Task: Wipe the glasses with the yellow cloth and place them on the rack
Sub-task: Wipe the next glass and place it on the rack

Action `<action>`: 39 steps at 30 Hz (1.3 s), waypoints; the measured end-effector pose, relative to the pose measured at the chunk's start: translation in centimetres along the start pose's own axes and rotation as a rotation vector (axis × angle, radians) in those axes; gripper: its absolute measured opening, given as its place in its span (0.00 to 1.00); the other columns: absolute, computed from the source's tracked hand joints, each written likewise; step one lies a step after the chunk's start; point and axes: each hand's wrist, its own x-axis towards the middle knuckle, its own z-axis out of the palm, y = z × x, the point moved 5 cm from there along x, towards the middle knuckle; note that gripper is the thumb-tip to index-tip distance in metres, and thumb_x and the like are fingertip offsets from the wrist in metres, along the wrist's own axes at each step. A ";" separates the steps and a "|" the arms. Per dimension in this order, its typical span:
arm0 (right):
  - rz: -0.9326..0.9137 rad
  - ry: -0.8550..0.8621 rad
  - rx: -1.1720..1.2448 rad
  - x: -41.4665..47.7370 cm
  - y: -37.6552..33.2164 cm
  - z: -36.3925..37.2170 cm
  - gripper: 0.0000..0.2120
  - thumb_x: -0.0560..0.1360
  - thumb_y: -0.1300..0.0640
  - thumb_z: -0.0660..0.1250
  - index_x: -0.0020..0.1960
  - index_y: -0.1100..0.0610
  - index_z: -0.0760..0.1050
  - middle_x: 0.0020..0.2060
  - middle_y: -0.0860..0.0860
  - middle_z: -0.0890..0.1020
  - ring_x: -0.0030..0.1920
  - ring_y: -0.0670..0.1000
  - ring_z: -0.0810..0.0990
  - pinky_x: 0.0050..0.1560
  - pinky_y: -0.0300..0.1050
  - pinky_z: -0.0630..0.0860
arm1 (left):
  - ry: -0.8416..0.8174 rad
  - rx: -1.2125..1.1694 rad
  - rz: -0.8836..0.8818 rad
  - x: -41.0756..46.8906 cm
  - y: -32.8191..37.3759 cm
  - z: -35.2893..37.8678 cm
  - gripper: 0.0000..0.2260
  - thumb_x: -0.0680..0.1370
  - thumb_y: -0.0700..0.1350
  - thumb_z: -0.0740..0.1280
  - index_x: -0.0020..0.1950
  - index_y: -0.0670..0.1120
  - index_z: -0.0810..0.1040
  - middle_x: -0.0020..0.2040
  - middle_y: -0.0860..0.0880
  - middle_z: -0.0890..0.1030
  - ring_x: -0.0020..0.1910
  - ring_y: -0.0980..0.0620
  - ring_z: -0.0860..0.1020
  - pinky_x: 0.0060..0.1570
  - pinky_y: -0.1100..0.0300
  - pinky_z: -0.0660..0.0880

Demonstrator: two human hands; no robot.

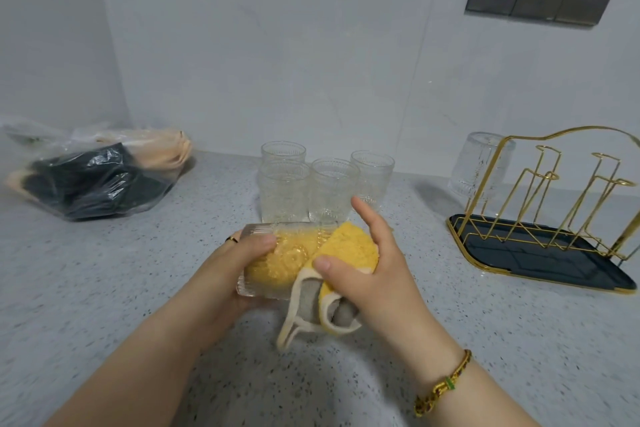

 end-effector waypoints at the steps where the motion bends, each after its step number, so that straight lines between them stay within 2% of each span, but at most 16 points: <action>1: -0.037 -0.036 -0.062 -0.2 -0.5 0.2 0.32 0.67 0.58 0.73 0.57 0.34 0.58 0.49 0.25 0.62 0.45 0.20 0.65 0.45 0.15 0.63 | 0.015 -0.018 -0.051 0.1 -0.4 0.0 0.20 0.59 0.49 0.73 0.49 0.46 0.77 0.41 0.45 0.83 0.36 0.48 0.82 0.32 0.55 0.80; 3: -0.112 -0.118 -0.190 -0.4 -0.9 0.6 0.33 0.66 0.60 0.73 0.56 0.33 0.58 0.44 0.29 0.68 0.41 0.23 0.70 0.43 0.19 0.66 | 0.062 -0.028 -0.142 0.1 -0.9 -0.1 0.19 0.66 0.55 0.66 0.50 0.45 0.77 0.44 0.42 0.82 0.38 0.45 0.81 0.36 0.52 0.80; 5: -0.136 -0.136 -0.240 -0.5 -1.2 0.7 0.34 0.66 0.61 0.73 0.56 0.32 0.58 0.41 0.31 0.71 0.40 0.27 0.72 0.43 0.22 0.68 | 0.072 -0.008 -0.197 0.0 -1.0 0.1 0.17 0.71 0.56 0.63 0.49 0.44 0.77 0.40 0.42 0.81 0.32 0.46 0.80 0.29 0.56 0.79; 7: -0.119 -0.099 -0.177 -0.3 -1.5 0.2 0.33 0.66 0.61 0.73 0.57 0.34 0.60 0.44 0.34 0.73 0.39 0.31 0.75 0.43 0.25 0.70 | 0.051 0.015 -0.190 -0.1 -0.8 0.5 0.21 0.66 0.58 0.64 0.48 0.42 0.77 0.34 0.41 0.81 0.27 0.47 0.79 0.24 0.60 0.78; 11: -0.050 -0.004 -0.023 -0.1 -1.2 -0.7 0.29 0.66 0.60 0.74 0.56 0.37 0.64 0.46 0.29 0.70 0.41 0.23 0.71 0.39 0.17 0.65 | 0.078 -0.051 -0.101 -0.4 0.0 0.6 0.18 0.62 0.56 0.64 0.45 0.46 0.77 0.30 0.47 0.82 0.26 0.51 0.80 0.25 0.60 0.78; 15: 0.022 0.070 0.163 0.6 -0.3 -1.1 0.22 0.58 0.50 0.73 0.51 0.38 0.74 0.38 0.43 0.80 0.38 0.41 0.79 0.42 0.34 0.75 | 0.123 -0.169 -0.085 -0.3 0.3 0.1 0.12 0.73 0.53 0.62 0.48 0.46 0.78 0.39 0.45 0.83 0.34 0.48 0.81 0.30 0.56 0.80; 17: 0.054 0.145 0.312 0.9 0.3 -1.7 0.21 0.56 0.52 0.76 0.48 0.45 0.77 0.39 0.47 0.82 0.40 0.46 0.81 0.44 0.41 0.78 | 0.177 -0.222 -0.072 -0.3 0.4 -0.2 0.11 0.76 0.52 0.61 0.48 0.47 0.77 0.41 0.46 0.83 0.38 0.48 0.81 0.30 0.56 0.80; 19: 0.065 0.200 0.490 1.1 0.4 -2.2 0.20 0.57 0.57 0.75 0.48 0.55 0.75 0.35 0.47 0.82 0.37 0.47 0.81 0.39 0.40 0.79 | 0.228 -0.305 -0.047 -0.3 0.6 -0.4 0.09 0.76 0.52 0.61 0.47 0.48 0.76 0.43 0.47 0.82 0.42 0.47 0.81 0.29 0.56 0.81; 21: 0.080 0.243 0.622 1.0 0.3 -2.4 0.25 0.58 0.55 0.70 0.53 0.61 0.74 0.39 0.51 0.82 0.38 0.49 0.81 0.38 0.39 0.79 | 0.249 -0.396 -0.025 -0.4 0.8 -0.4 0.08 0.76 0.51 0.61 0.47 0.48 0.76 0.47 0.46 0.82 0.47 0.46 0.80 0.33 0.54 0.81; 23: 0.101 0.291 0.709 1.0 0.4 -2.6 0.29 0.60 0.56 0.68 0.60 0.63 0.71 0.46 0.55 0.81 0.41 0.50 0.81 0.40 0.40 0.80 | 0.218 -0.449 -0.003 -0.4 1.0 -0.4 0.09 0.72 0.49 0.64 0.50 0.48 0.76 0.50 0.46 0.81 0.50 0.46 0.80 0.39 0.52 0.80; 25: 0.126 0.331 0.752 1.1 0.8 -2.8 0.29 0.63 0.57 0.67 0.63 0.63 0.69 0.51 0.57 0.80 0.45 0.51 0.81 0.42 0.41 0.80 | 0.193 -0.480 0.028 -0.4 1.1 -0.4 0.17 0.65 0.48 0.65 0.54 0.47 0.75 0.54 0.45 0.81 0.52 0.46 0.79 0.43 0.50 0.80; 29: 0.237 0.320 0.761 1.1 2.4 -2.0 0.22 0.71 0.62 0.64 0.63 0.66 0.68 0.51 0.59 0.79 0.44 0.54 0.80 0.44 0.44 0.78 | 0.193 -0.560 0.136 -0.3 1.5 -0.4 0.20 0.65 0.49 0.64 0.56 0.47 0.74 0.57 0.44 0.79 0.55 0.44 0.79 0.45 0.49 0.79; 31: 0.266 0.247 0.722 0.8 2.6 -1.0 0.24 0.66 0.59 0.66 0.59 0.68 0.69 0.46 0.58 0.80 0.42 0.53 0.80 0.42 0.44 0.79 | 0.175 -0.526 0.177 -0.2 1.4 -0.5 0.19 0.64 0.49 0.67 0.53 0.47 0.75 0.53 0.45 0.81 0.53 0.46 0.81 0.46 0.50 0.79; 33: 0.269 0.187 0.678 0.6 2.4 -0.4 0.23 0.61 0.57 0.67 0.54 0.64 0.71 0.37 0.53 0.81 0.35 0.50 0.81 0.36 0.41 0.79 | 0.114 -0.446 0.194 0.0 1.2 -0.4 0.31 0.54 0.52 0.78 0.55 0.47 0.76 0.50 0.46 0.84 0.49 0.47 0.83 0.48 0.52 0.80; 35: 0.257 0.179 0.676 0.6 2.0 -0.5 0.19 0.59 0.57 0.67 0.49 0.59 0.72 0.31 0.49 0.81 0.32 0.47 0.80 0.33 0.39 0.78 | 0.079 -0.306 0.163 0.2 0.6 -0.2 0.40 0.48 0.53 0.81 0.59 0.48 0.74 0.52 0.47 0.84 0.50 0.49 0.83 0.50 0.54 0.80; 39: 0.221 0.184 0.666 0.6 1.6 -0.9 0.18 0.59 0.59 0.68 0.48 0.57 0.71 0.27 0.46 0.80 0.29 0.44 0.79 0.31 0.37 0.77 | 0.115 0.156 0.152 0.3 0.1 -0.2 0.25 0.59 0.52 0.72 0.55 0.49 0.78 0.49 0.49 0.85 0.51 0.49 0.82 0.55 0.53 0.75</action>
